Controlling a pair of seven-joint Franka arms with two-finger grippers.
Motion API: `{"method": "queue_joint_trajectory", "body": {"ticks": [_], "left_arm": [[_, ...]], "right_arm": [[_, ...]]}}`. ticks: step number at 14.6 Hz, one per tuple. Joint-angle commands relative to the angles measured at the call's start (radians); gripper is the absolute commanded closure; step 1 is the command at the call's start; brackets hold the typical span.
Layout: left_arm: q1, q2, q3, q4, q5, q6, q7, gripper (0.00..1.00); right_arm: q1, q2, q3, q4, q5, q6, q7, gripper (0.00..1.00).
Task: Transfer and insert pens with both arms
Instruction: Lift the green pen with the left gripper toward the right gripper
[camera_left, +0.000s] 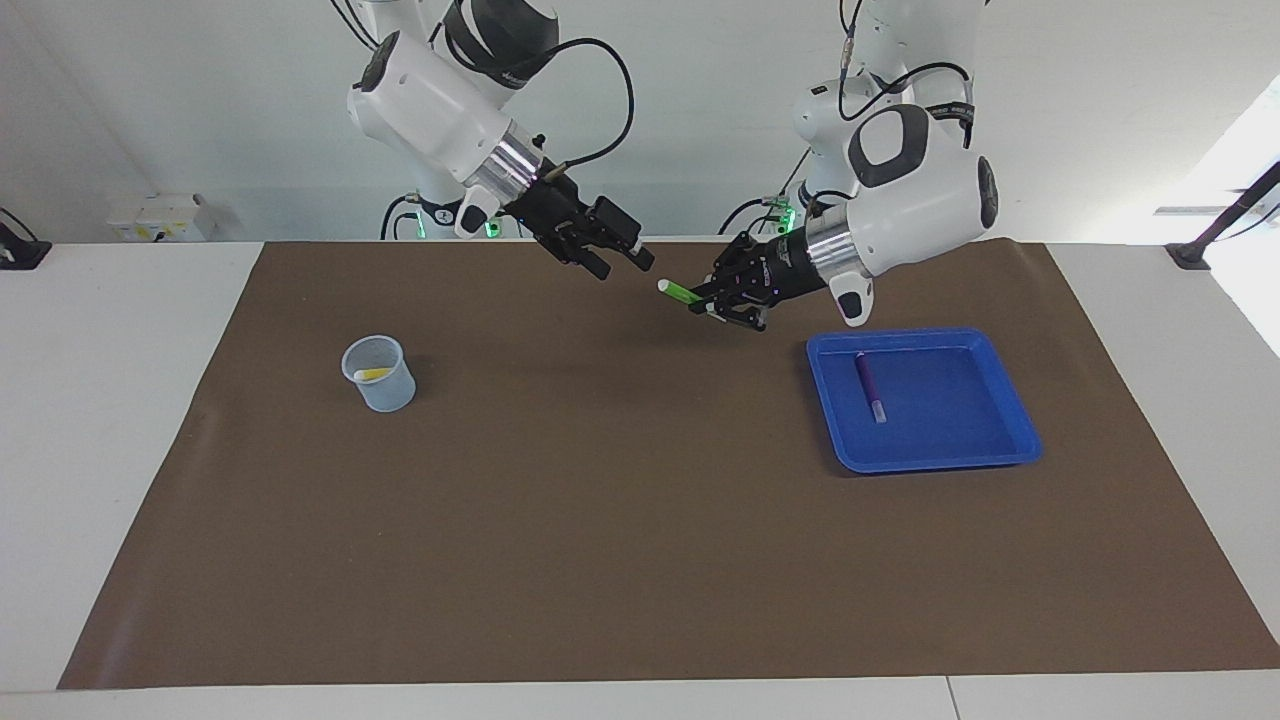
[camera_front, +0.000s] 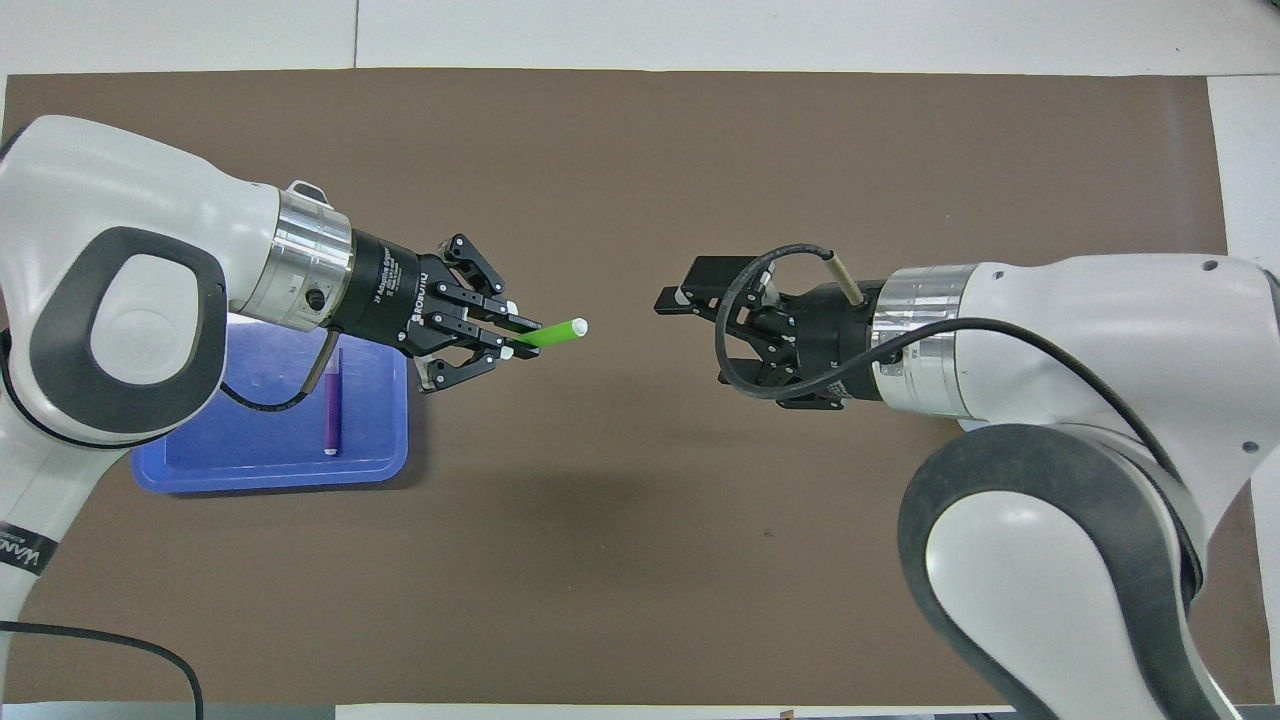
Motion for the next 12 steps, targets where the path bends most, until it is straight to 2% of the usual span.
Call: {"method": "queue_joint_trajectory", "body": {"ticks": [1,2,4,7,10,11,12], "left_arm": [[-0.04,-0.108,0.004,-0.104,-0.077,0.082,-0.031,1.0],[-0.053,-0.122,0.004,-0.123,-0.094,0.094,-0.034,1.0],[-0.056,-0.135,0.004,-0.134,-0.101,0.108,-0.039,1.0],[-0.056,-0.136,0.004,-0.135,-0.109,0.109,-0.039,1.0],[-0.056,-0.136,0.004,-0.135,-0.111,0.111,-0.039,1.0],[-0.056,-0.136,0.004,-0.135,-0.111,0.117,-0.039,1.0],[-0.062,-0.136,0.004,-0.135,-0.112,0.125,-0.04,1.0]], "right_arm": [[0.017,-0.024,0.002,-0.032,0.007,0.033,-0.023,0.0],[0.017,-0.021,0.002,-0.03,0.006,0.034,-0.025,0.01],[0.016,-0.016,0.002,-0.032,0.001,0.053,-0.061,0.09],[0.01,-0.015,0.002,-0.032,-0.003,0.05,-0.081,0.1],[0.014,-0.018,0.002,-0.038,-0.003,0.047,-0.08,0.18],[0.016,-0.018,0.002,-0.038,-0.003,0.047,-0.08,0.23],[0.016,-0.019,0.002,-0.038,-0.003,0.047,-0.081,0.33]]}}
